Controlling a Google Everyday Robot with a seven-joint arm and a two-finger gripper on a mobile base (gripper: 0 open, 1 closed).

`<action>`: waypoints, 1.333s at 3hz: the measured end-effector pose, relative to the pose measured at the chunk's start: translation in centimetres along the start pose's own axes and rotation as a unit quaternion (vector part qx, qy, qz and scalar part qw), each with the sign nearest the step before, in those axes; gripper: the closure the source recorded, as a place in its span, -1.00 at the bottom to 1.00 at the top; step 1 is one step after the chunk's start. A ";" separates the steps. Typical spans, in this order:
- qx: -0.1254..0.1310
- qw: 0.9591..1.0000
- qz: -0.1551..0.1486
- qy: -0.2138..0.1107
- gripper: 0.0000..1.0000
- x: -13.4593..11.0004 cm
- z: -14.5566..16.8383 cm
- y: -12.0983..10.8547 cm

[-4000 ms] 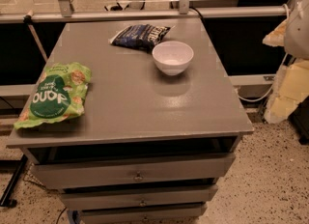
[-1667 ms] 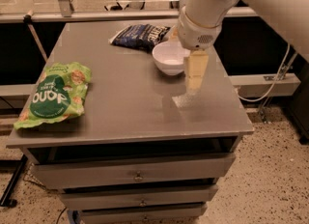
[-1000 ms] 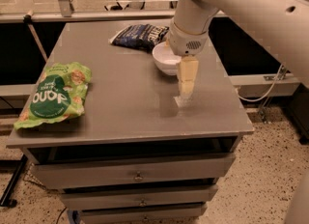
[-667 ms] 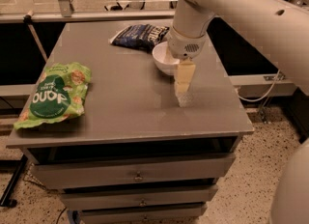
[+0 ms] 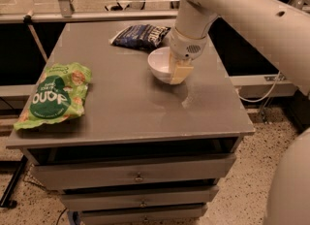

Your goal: Move white bowl near green rice chip bag

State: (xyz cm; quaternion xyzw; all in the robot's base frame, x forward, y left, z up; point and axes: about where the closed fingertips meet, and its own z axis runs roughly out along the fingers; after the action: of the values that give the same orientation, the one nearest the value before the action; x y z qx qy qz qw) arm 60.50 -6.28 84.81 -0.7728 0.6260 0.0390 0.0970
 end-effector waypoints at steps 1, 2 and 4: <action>0.027 0.999 -0.009 -0.039 0.86 -0.6 -2.3 0.0; 0.067 0.992 -0.045 -0.093 1.00 -3.0 -6.2 1.4; 0.077 0.988 -0.111 -0.078 1.00 -6.6 -5.6 2.2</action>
Offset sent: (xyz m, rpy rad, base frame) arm -0.0445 0.0213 0.1048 0.2937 -0.1739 0.1371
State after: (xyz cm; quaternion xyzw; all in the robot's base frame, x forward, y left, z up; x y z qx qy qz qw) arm 56.59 -1.50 91.31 -0.8220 0.5282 0.0399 0.2090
